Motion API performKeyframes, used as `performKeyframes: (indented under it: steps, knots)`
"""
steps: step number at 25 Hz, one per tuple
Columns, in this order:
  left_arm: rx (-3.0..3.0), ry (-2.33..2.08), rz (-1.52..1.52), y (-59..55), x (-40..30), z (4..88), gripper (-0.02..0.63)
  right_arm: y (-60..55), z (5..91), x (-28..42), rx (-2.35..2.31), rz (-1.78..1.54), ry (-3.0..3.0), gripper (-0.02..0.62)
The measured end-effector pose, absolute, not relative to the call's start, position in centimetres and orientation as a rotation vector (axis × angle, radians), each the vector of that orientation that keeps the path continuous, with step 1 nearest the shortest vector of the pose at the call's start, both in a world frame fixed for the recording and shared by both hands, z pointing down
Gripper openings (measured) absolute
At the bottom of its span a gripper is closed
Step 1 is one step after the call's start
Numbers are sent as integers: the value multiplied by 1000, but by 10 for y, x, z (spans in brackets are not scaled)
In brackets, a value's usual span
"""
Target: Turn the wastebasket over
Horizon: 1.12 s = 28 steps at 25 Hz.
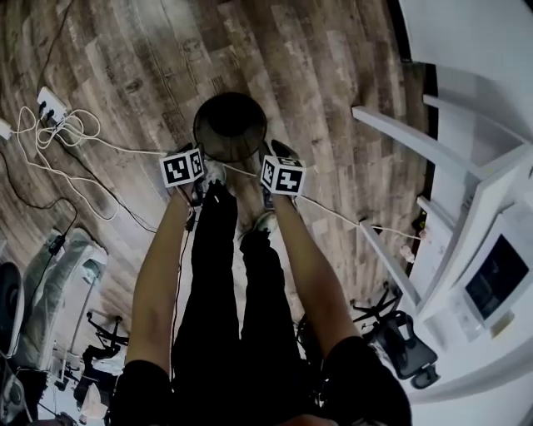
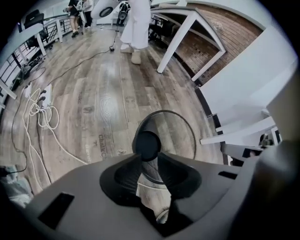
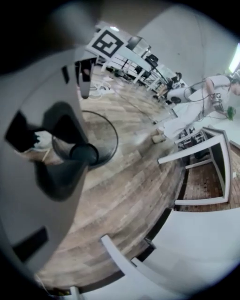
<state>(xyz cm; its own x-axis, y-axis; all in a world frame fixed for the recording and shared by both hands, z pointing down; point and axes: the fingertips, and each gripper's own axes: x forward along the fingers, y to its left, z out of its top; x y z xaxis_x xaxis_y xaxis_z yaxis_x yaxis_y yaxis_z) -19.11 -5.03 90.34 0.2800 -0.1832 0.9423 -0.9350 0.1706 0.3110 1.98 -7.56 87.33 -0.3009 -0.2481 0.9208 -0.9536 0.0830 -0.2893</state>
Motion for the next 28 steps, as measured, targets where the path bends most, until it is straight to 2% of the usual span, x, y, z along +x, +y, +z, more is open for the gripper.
performKeyframes:
  steps: [2, 4, 5, 12, 18, 28]
  knots:
    - [1337, -1188, 723, -52, -183, 867, 97, -78, 837, 15, 1199, 1206, -1709, 89]
    - [1385, -1243, 669, -57, -179, 822, 43, -76, 799, 11, 1197, 1171, -1759, 60]
    - [1412, -1268, 639, -58, -177, 798, 38, -73, 780, 9, 1197, 1167, -1779, 54]
    - [1621, -1431, 440, -53, -164, 614, 34, -55, 630, -5, 1241, 1204, -1962, 32]
    - [1941, -1590, 288, -37, -162, 421, 34, -43, 476, -18, 1285, 1070, -2166, 32]
    - [2187, -1746, 74, 33, -118, 220, 34, 6, 275, 9, 1348, 832, -2476, 32]
